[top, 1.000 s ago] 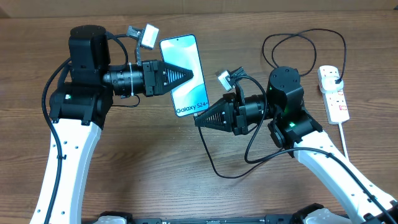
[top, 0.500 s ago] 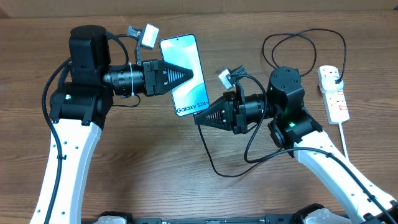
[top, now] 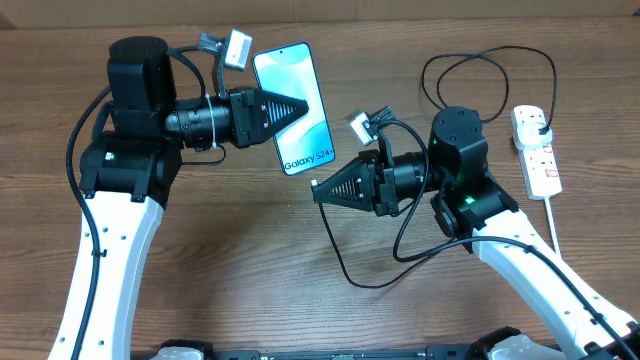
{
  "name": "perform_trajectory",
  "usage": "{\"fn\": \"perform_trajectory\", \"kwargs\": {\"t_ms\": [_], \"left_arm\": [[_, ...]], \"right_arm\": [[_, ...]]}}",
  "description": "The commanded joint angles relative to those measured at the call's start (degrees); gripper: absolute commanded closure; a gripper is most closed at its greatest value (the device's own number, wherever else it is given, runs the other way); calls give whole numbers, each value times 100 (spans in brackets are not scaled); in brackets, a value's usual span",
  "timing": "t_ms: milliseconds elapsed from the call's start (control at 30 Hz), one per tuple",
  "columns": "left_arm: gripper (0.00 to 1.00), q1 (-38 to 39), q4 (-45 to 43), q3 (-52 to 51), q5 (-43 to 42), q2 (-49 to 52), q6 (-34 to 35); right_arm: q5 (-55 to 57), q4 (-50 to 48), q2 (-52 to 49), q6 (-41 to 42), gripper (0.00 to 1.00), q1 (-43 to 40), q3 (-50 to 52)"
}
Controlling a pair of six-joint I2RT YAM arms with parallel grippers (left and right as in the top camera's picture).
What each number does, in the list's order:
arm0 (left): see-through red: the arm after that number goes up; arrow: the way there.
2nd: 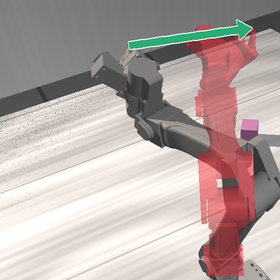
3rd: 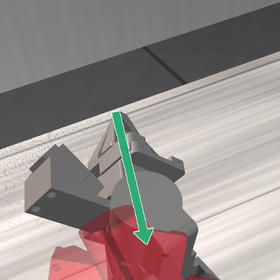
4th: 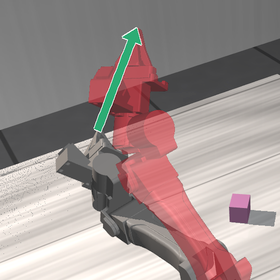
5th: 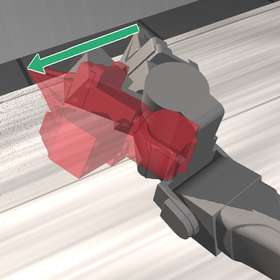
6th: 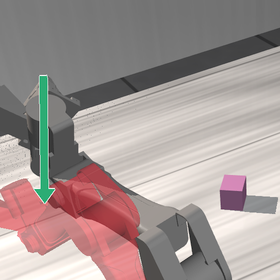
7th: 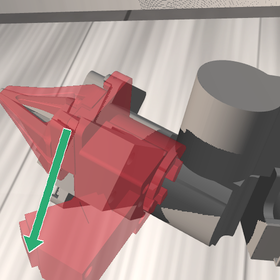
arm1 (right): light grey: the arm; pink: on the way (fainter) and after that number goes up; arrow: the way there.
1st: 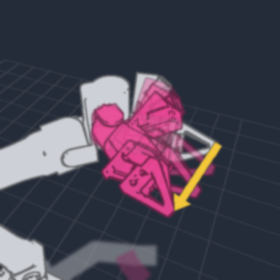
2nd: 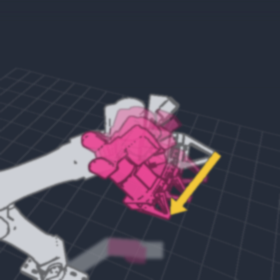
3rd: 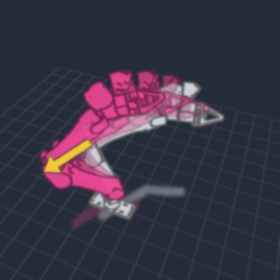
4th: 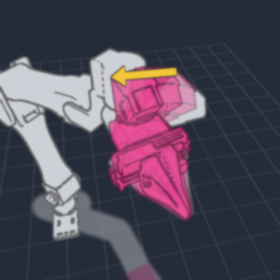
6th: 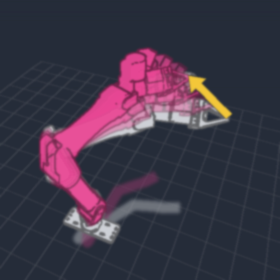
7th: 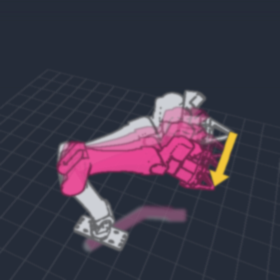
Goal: Plug charger to phone and switch on socket
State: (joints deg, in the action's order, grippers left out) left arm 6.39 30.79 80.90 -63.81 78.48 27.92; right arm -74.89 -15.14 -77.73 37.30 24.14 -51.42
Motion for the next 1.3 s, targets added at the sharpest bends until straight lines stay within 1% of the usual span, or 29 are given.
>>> {"fn": "perform_trajectory", "kwargs": {"t_ms": [0,33,67,133,200,267,367,433,500,567,600,733,900,1200,1267], "left_arm": [[96,2,52,46,551,-98,-304],[96,2,321,46,1193,-96,-372],[96,2,535,46,1659,-96,-369],[96,2,984,46,2505,-96,-369],[96,2,1440,46,3209,-94,-372],[96,2,1834,46,3740,-90,-374],[96,2,2288,44,4256,-48,-446],[96,2,2455,33,4354,15,-640],[96,2,2522,0,4345,79,-739],[96,4,2568,-50,4345,175,-739],[96,4,2577,-79,4343,227,-737],[96,7,2583,-223,4312,487,-728],[96,33,2612,-323,4079,868,-717],[95,302,2608,-323,4089,1467,-719],[96,369,2588,-323,4089,1561,-719]], "right_arm": [[-120,103,48,-157,96,24,-33],[-103,409,46,-297,96,17,-33],[-103,603,46,-448,96,13,-33],[-15,1134,44,-828,96,11,-33],[385,1858,42,-1145,96,11,-33],[1084,2660,42,-1456,96,11,-33],[2903,3875,42,-1685,96,11,-33],[4531,4581,35,-1681,96,11,-33],[5825,5073,7,-1641,96,11,-31],[6572,5407,-57,-1613,96,11,-31],[6765,5525,-101,-1611,96,11,-31],[6850,5622,-404,-1615,96,11,-31],[7062,5600,-898,-1613,96,11,-28],[7291,5440,-1845,-1620,95,11,-31],[7291,5379,-2009,-1622,89,13,-31]]}}
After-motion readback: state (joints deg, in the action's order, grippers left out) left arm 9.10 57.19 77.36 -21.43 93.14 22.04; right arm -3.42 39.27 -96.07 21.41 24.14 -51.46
